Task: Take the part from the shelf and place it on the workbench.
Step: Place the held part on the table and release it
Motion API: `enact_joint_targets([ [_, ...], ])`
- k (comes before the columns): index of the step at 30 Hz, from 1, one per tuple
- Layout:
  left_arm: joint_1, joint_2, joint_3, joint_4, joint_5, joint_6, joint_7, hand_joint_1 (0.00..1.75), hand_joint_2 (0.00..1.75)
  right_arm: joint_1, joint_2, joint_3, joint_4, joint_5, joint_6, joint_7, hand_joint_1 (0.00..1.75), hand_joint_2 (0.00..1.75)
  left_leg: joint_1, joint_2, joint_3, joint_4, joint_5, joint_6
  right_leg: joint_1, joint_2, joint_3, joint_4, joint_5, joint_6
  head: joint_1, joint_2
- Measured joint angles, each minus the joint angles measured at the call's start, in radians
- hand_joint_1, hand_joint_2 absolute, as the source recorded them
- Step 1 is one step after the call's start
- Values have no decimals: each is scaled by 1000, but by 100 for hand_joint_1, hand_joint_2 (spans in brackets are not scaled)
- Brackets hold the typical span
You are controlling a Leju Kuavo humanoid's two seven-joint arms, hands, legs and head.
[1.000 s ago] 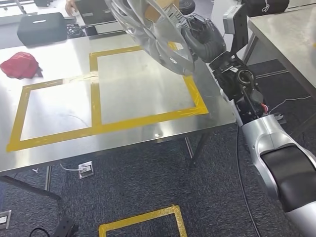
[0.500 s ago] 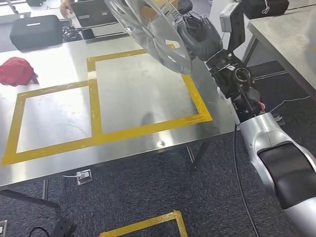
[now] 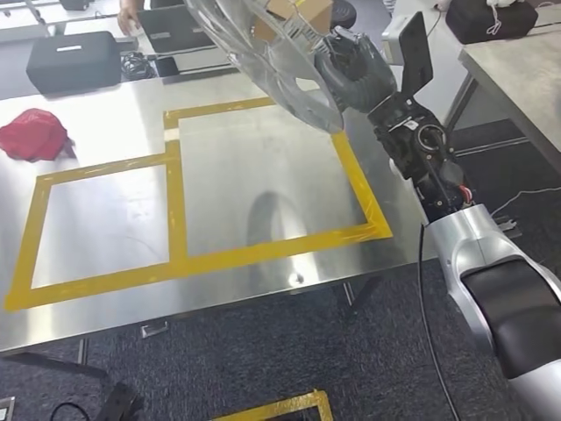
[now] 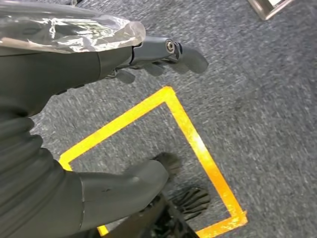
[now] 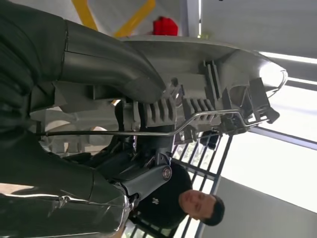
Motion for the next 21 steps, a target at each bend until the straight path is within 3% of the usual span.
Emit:
enact_joint_targets([
  [6, -4, 2, 0, 0, -1, 8, -1, 0, 175, 11, 8, 10, 14, 16, 4, -3, 175, 175, 0, 0, -10, -6, 8, 4, 0, 5, -16, -2, 1, 2, -6, 0],
  [11, 1, -2, 0, 0, -3, 12, -8, 0, 175, 55, 10, 20, 31, 58, -7, -6, 175, 175, 6, 1, 7, -16, 1, 8, 6, 6, -1, -4, -7, -11, -12, 0],
  [21, 0, -2, 0, 0, -7, 15, -12, 0, 175, 2, 19, 41, 34, 120, -32, -35, 175, 175, 5, 2, 7, -17, 9, -8, 7, 6, 0, -4, 0, -23, -14, 0],
])
